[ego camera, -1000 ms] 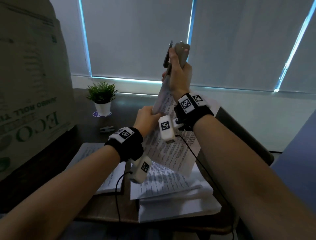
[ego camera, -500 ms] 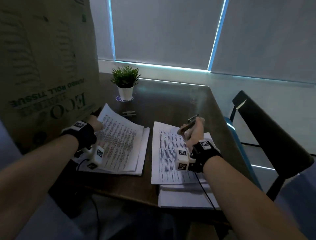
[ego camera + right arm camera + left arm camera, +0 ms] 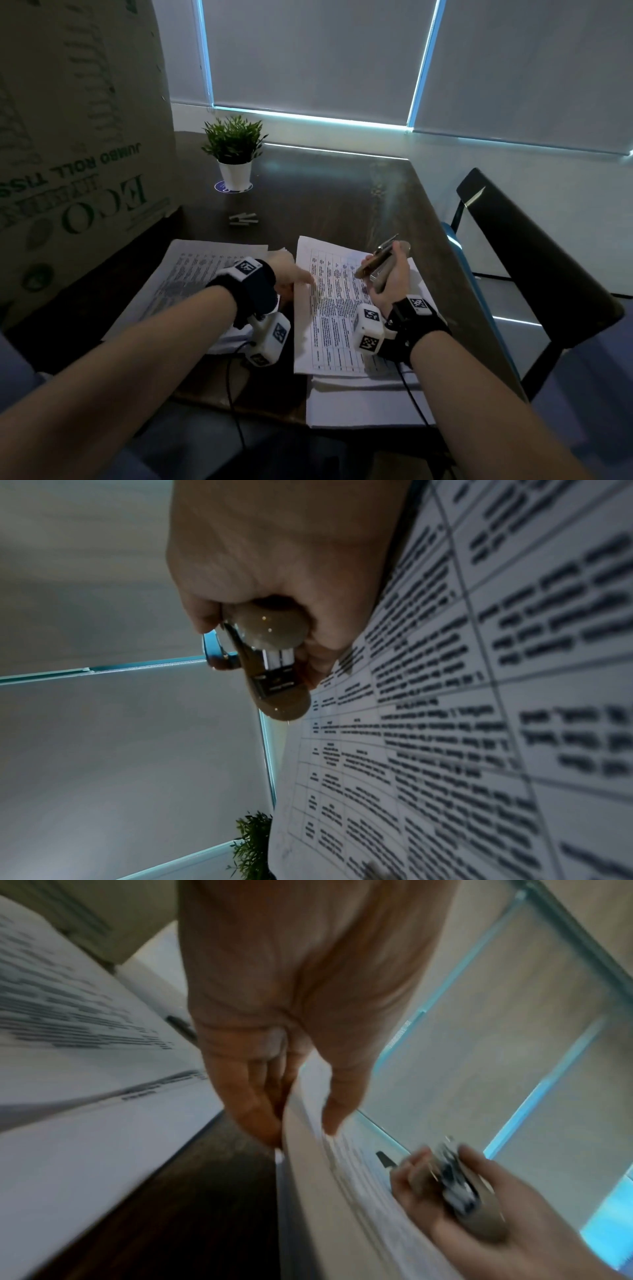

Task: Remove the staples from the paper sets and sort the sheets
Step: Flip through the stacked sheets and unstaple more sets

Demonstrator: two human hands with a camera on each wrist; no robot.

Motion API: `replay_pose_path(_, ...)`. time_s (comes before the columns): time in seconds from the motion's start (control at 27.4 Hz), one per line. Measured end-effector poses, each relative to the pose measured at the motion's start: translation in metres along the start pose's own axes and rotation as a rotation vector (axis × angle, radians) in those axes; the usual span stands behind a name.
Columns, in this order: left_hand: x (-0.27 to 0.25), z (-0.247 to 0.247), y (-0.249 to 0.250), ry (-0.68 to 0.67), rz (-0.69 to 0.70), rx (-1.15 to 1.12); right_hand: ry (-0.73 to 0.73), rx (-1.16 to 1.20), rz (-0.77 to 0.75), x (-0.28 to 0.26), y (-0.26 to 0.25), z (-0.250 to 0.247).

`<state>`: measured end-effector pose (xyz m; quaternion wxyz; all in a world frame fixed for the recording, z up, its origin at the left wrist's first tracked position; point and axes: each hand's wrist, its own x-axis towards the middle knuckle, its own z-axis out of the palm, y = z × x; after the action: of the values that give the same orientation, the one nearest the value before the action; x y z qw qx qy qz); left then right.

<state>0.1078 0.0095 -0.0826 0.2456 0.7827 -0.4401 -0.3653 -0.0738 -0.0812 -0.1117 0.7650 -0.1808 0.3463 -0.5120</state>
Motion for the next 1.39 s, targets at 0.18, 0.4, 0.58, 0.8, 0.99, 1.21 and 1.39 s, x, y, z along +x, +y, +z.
replay_pose_path(0.18, -0.019, 0.028, 0.015, 0.128, 0.374, 0.093, -0.12, -0.062, 0.031, 0.002, 0.002, -0.002)
replay_pose_path(0.4, -0.018, 0.047, 0.021, 0.081, 0.429, 0.184, -0.352, -0.262, 0.021, -0.002, 0.003, -0.006)
replay_pose_path(0.58, -0.026, 0.049, 0.022, 0.07, 0.394, 0.145, -0.431, -0.374, -0.021, -0.003, 0.011, -0.006)
replay_pose_path(0.8, -0.031, 0.053, 0.027, 0.081, 0.409, 0.152, -0.384, -0.429, -0.032, -0.004, 0.015, -0.004)
replay_pose_path(0.99, -0.032, 0.056, 0.027, 0.09, 0.406, 0.162, -0.389, -0.382, -0.053, -0.005, 0.012, -0.005)
replay_pose_path(1.21, -0.032, 0.055, 0.026, 0.09, 0.395, 0.151, -0.38, -0.373, -0.033, -0.006, 0.011, -0.005)
replay_pose_path(1.39, -0.032, 0.056, 0.026, 0.094, 0.393, 0.127, -0.374, -0.388, -0.023, -0.005, 0.011, -0.005)
